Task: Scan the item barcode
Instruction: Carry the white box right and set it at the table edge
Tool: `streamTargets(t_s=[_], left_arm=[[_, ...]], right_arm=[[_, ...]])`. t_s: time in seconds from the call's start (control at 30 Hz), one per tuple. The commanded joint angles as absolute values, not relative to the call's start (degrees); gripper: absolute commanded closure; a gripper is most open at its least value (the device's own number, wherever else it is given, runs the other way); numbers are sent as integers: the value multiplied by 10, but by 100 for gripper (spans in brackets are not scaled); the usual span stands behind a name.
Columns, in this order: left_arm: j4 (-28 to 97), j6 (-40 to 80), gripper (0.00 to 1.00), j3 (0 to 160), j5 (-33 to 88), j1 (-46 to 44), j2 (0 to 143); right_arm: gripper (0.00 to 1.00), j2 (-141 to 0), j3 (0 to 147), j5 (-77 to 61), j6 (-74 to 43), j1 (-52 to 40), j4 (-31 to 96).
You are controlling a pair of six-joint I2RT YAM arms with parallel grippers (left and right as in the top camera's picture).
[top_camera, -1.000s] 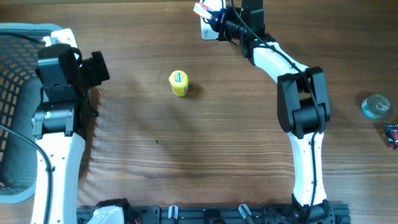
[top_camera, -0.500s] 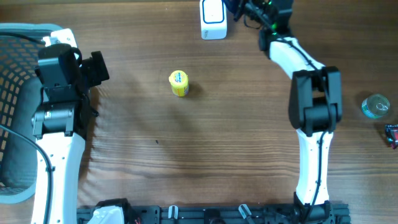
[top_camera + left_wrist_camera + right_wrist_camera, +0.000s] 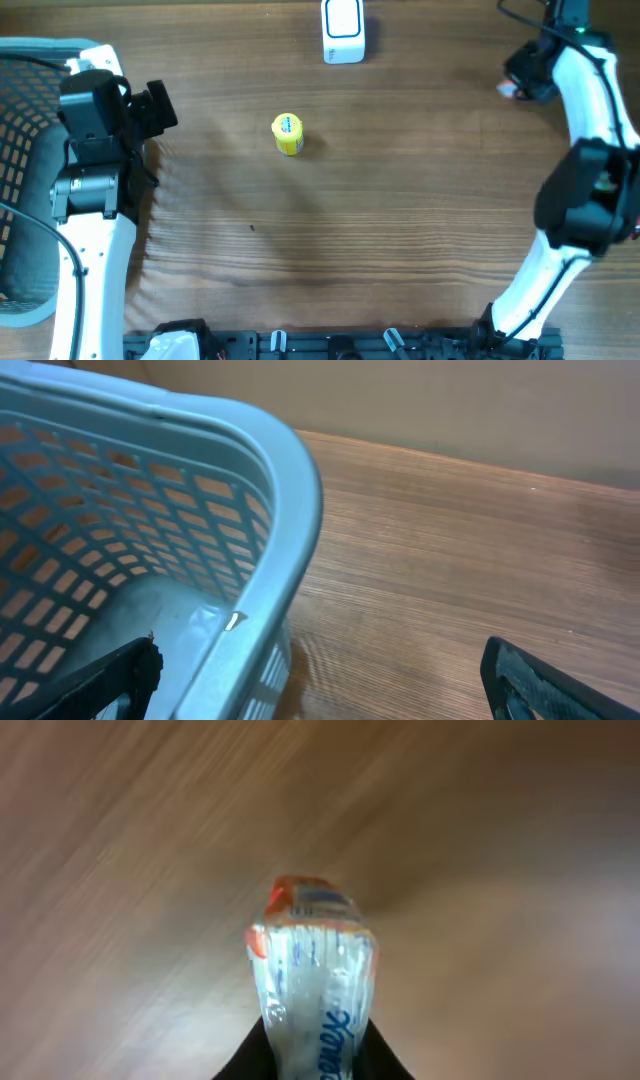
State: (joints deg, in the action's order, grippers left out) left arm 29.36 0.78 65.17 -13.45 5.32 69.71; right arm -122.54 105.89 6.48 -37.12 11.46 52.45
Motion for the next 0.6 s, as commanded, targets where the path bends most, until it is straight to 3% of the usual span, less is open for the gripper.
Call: streamTargets(t_s=[0.0, 0.07, 0.23, 0.3, 0.43, 0.57], left_arm=[[311, 40, 0, 637, -76, 56, 710], [311, 40, 0, 637, -69, 56, 710], [318, 39, 0, 637, -49, 56, 710], [316, 39, 0, 637, -45, 56, 710], [316, 40, 0, 637, -45, 56, 710], [333, 40, 0, 637, -45, 56, 710]], right_arm=[[95, -1146, 1065, 359, -341, 116, 594], [95, -1118, 1065, 474, -308, 116, 633], [95, -1129, 1007, 471, -300, 194, 577], [68, -1131, 968, 463, -300, 243, 537], [75, -1131, 890, 285, -269, 343, 452], [76, -1130, 851, 224, -268, 371, 423]])
